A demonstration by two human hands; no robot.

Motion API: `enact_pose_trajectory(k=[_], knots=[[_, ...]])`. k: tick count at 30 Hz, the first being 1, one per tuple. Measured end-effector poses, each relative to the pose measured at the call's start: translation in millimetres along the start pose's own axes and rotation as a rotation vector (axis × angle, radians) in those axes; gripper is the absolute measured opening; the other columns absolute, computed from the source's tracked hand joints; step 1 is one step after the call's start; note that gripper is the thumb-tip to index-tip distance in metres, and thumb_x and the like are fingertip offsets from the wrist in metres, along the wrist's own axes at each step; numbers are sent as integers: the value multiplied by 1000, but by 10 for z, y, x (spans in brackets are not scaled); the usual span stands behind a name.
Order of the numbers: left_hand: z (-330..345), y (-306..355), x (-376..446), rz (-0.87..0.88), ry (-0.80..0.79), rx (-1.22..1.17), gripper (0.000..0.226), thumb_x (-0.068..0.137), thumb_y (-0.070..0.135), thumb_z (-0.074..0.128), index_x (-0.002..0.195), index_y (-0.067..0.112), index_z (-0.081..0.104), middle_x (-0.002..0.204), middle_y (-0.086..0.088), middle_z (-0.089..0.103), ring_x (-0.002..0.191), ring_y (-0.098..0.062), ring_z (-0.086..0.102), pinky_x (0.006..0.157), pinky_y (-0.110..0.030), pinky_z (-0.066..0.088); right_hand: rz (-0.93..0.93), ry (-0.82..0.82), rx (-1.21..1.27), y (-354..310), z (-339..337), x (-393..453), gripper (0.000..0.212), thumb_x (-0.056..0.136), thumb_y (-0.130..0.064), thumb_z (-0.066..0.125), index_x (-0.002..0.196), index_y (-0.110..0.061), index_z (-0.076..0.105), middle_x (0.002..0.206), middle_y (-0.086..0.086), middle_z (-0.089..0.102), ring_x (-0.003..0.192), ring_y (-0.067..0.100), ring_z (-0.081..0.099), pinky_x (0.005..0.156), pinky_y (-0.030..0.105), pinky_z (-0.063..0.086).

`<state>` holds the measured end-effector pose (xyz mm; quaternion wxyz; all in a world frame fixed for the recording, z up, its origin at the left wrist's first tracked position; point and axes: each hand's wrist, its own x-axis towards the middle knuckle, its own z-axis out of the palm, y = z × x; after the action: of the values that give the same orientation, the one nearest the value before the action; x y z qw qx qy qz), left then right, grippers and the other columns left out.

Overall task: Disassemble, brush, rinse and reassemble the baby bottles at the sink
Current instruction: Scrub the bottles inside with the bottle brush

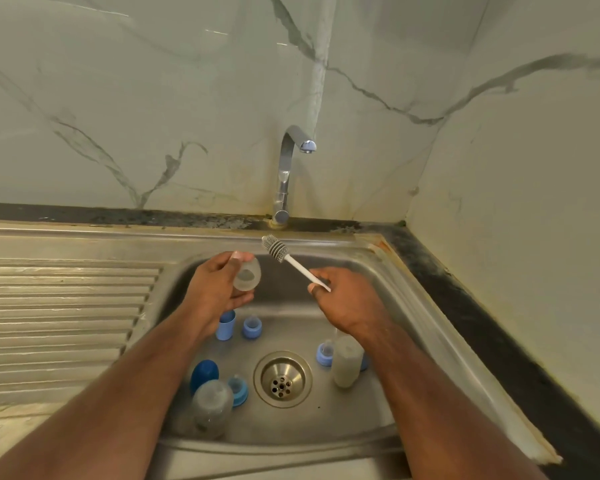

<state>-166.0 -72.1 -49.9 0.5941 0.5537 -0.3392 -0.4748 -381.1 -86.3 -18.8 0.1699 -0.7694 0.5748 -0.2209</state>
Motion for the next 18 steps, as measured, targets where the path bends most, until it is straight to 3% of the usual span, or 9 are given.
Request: enact_pose_trajectory(k=[2, 5, 8, 13, 18], knots=[[-34, -12, 38, 22, 9, -54, 13, 103, 19, 60, 109, 25, 70, 126, -11, 65, 106, -32, 68, 82, -45, 61, 0, -6, -4, 1, 6, 4, 33, 98, -36, 53, 130, -35, 62, 88, -12, 67, 75, 6, 61, 73, 28, 51], [-71, 11, 109, 13, -32, -206, 47, 97, -1, 63, 134, 28, 60, 131, -8, 56, 107, -31, 66, 80, -46, 60, 1, -11, -3, -6, -4, -6, 29, 99, -36, 53, 126, -35, 64, 86, -12, 67, 75, 6, 61, 70, 27, 50], [-88, 29, 135, -50, -61, -315, 73, 92, -7, 64, 152, 28, 43, 134, -12, 53, 104, -33, 67, 79, -46, 59, -2, -15, 11, -10, -17, -10, 32, 99, -35, 54, 130, -35, 63, 89, -14, 66, 75, 3, 60, 65, 21, 44], [-157, 81, 124, -111, -37, -395, 79, 89, -8, 60, 149, 40, 41, 140, -17, 44, 116, -42, 59, 85, -53, 59, -12, -34, 20, -22, -31, -18, 32, 98, -37, 58, 130, -35, 61, 93, -15, 63, 79, 1, 58, 68, 21, 42], [-251, 140, 74, -94, -11, -423, 71, 86, -13, 58, 139, 30, 40, 131, -16, 47, 113, -41, 59, 78, -52, 61, -27, -31, 70, -23, -68, 0, 17, 96, -38, 61, 112, -35, 66, 69, -11, 55, 64, 4, 53, 58, 20, 36]])
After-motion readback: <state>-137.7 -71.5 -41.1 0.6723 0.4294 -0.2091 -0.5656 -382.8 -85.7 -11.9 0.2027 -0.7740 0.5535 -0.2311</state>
